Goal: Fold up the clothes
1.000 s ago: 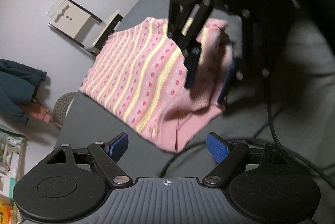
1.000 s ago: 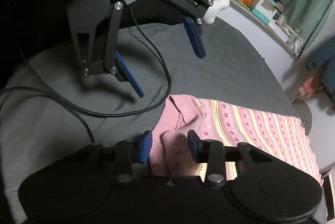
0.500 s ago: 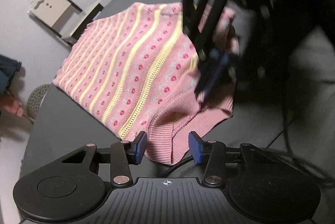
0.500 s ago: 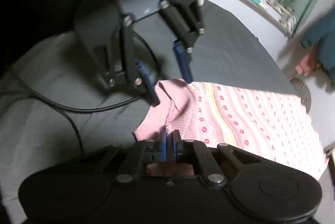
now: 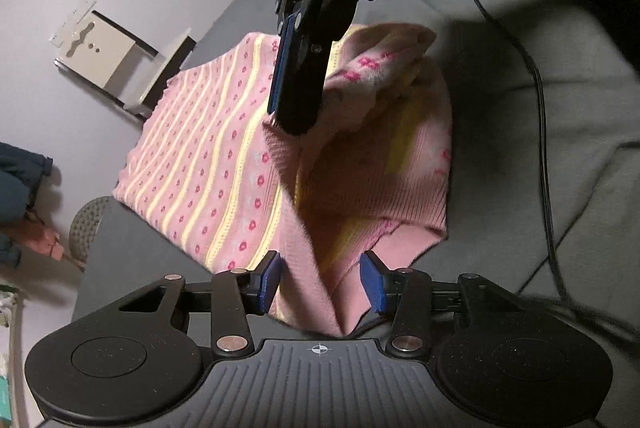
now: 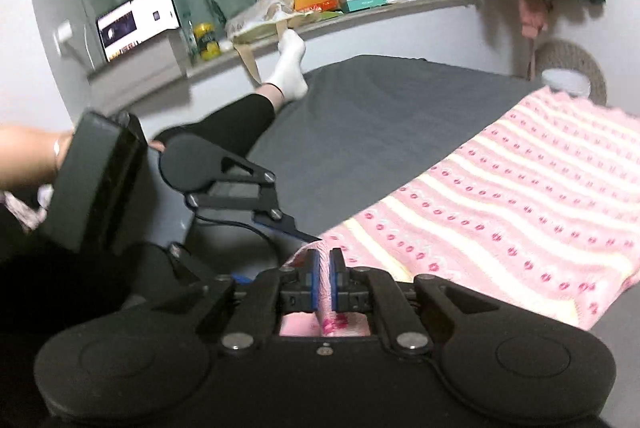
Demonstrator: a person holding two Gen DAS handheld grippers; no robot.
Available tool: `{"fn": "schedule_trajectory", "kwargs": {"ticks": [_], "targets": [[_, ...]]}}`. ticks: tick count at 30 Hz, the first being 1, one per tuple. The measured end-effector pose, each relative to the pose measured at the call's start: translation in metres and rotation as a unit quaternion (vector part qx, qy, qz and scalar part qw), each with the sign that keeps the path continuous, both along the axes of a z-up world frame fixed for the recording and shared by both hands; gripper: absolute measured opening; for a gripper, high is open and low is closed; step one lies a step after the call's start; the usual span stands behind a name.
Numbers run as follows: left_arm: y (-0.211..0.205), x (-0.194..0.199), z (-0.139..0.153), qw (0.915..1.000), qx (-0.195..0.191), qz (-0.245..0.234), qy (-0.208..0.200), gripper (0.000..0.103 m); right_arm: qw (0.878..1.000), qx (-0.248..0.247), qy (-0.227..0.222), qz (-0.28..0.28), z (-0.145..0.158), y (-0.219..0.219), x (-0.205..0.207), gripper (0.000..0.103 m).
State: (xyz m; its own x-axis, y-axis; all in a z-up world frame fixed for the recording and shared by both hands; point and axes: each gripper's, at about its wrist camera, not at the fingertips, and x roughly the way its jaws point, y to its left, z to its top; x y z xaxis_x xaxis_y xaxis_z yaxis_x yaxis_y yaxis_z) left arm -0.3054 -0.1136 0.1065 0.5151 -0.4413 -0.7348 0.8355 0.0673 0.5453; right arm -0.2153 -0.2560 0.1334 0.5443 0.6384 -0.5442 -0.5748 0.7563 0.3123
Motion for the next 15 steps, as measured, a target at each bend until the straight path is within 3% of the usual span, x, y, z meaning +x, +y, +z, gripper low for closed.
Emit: {"fn": "schedule_trajectory", "kwargs": {"ticks": [1, 3, 8, 15], "targets": [[-0.001, -0.001, 0.0, 1.0, -0.003, 0.001, -0.002, 0.023, 1.0, 0.006, 0.004, 0.003, 0.0, -0.001, 0.001, 0.006], [-0.002, 0.003, 0.001, 0.9998, -0.007, 0.017, 0.002, 0.01, 1.0, 0.007, 0.01, 0.014, -0.001, -0.001, 0.001, 0.006], [0.006, 0.001, 0.001, 1.0, 0.002, 0.006, -0.007, 0.003, 0.998, -0.022, 0.018, 0.061, -0.007, 0.013, 0.002, 0.006], [0.02, -0.016, -0.013, 0.9939, 0.071, -0.072, -0.044, 0.002, 0.988, -0.091, 0.047, 0.115, -0.029, 0.045, -0.004, 0.005]]}}
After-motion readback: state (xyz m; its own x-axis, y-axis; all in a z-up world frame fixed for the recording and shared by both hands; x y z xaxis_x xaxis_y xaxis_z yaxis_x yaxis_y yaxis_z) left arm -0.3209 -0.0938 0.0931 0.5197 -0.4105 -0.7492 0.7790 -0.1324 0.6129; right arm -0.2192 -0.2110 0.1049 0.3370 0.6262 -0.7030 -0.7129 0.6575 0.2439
